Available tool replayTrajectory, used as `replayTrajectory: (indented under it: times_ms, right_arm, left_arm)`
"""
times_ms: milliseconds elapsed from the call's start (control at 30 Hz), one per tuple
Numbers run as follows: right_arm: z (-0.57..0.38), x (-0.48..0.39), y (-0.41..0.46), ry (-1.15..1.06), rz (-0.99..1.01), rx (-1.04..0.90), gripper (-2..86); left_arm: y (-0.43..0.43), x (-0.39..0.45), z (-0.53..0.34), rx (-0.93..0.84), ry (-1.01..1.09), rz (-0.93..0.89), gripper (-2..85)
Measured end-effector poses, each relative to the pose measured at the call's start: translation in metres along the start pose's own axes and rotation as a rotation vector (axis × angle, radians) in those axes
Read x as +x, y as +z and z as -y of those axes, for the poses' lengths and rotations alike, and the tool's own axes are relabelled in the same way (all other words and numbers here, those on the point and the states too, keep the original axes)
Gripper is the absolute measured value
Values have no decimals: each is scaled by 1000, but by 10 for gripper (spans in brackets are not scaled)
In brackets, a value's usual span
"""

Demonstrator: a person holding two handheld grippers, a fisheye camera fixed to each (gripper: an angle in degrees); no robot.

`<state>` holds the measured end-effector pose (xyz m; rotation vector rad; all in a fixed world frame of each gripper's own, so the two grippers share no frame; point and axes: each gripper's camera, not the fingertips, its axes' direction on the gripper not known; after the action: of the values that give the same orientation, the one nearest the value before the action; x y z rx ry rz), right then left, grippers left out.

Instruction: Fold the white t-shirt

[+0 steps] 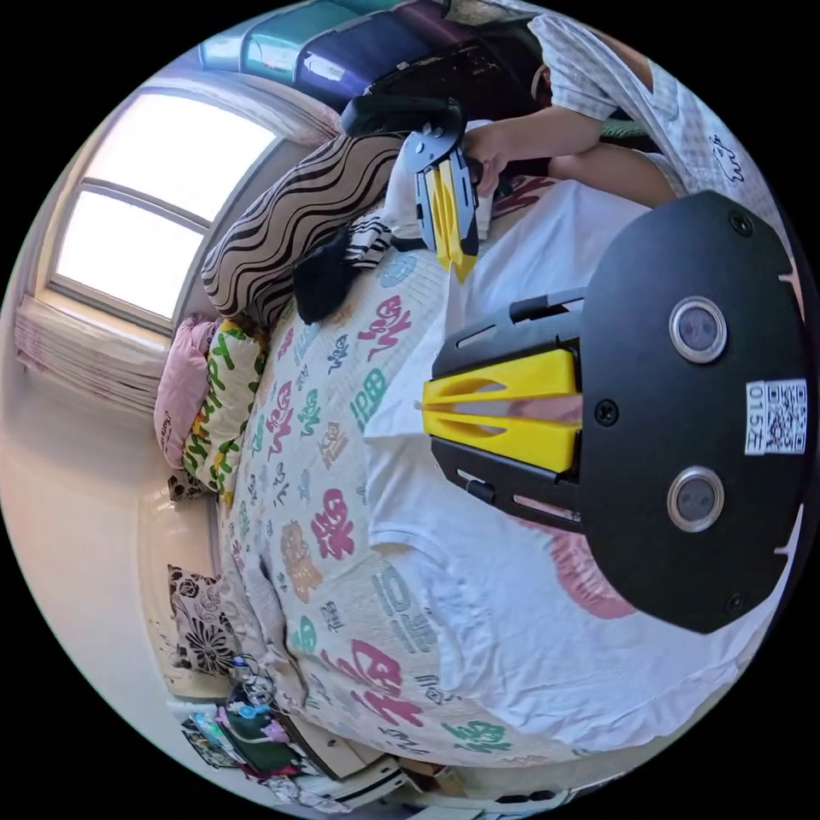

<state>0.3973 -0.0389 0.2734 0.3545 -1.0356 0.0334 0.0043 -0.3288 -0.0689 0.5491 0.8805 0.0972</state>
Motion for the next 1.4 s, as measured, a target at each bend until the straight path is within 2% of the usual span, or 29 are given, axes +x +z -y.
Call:
replayTrajectory:
  times_ms: [200, 300, 367, 433, 500, 667, 767, 867, 933, 1033, 1167, 1300, 1400]
  right_arm:
    - [-5, -15, 40, -44, 6, -163, 12]
    - [-11, 0, 26, 24, 33, -45, 44]
    - [-11, 13, 14, 90, -17, 58, 51]
    - [-6, 24, 8, 140, -148, 116, 54]
    - [2, 28, 19, 150, -170, 81, 61]
    - [17, 31, 60, 154, -158, -43, 68]
    - [20, 34, 63, 154, -150, -44, 50]
    - [16, 47, 59, 253, -152, 17, 24]
    - [13, 55, 54, 311, -149, 64, 13]
    - [13, 58, 51, 345, -151, 98, 7]
    - [15, 55, 60, 346, -189, 64, 13]
    - [14, 34, 41, 255, -279, 204, 48]
    - [21, 21, 45, 143, -205, 119, 55]
  left_arm:
    - [14, -24, -43, -96, -47, 18, 8]
    - [8, -34, -50, -148, -56, 12, 44]
    - [-7, -45, -48, -94, -82, -5, 64]
    - [-22, -58, -31, 7, -115, -22, 73]
    - [-17, -64, -6, 28, -115, -43, 79]
    - [52, -70, 62, -74, -114, -59, 94]
    - [94, -75, 85, -170, -119, -48, 75]
    - [104, -82, 98, -123, -152, -32, 13]
    - [105, -85, 110, -71, -158, 5, 3]
    - [120, -84, 122, -87, -137, 27, 1]
    - [134, -84, 127, -131, -134, 52, 20]
    - [99, -91, 118, -43, -135, 21, 63]
    - [75, -90, 93, -102, -114, -70, 85]
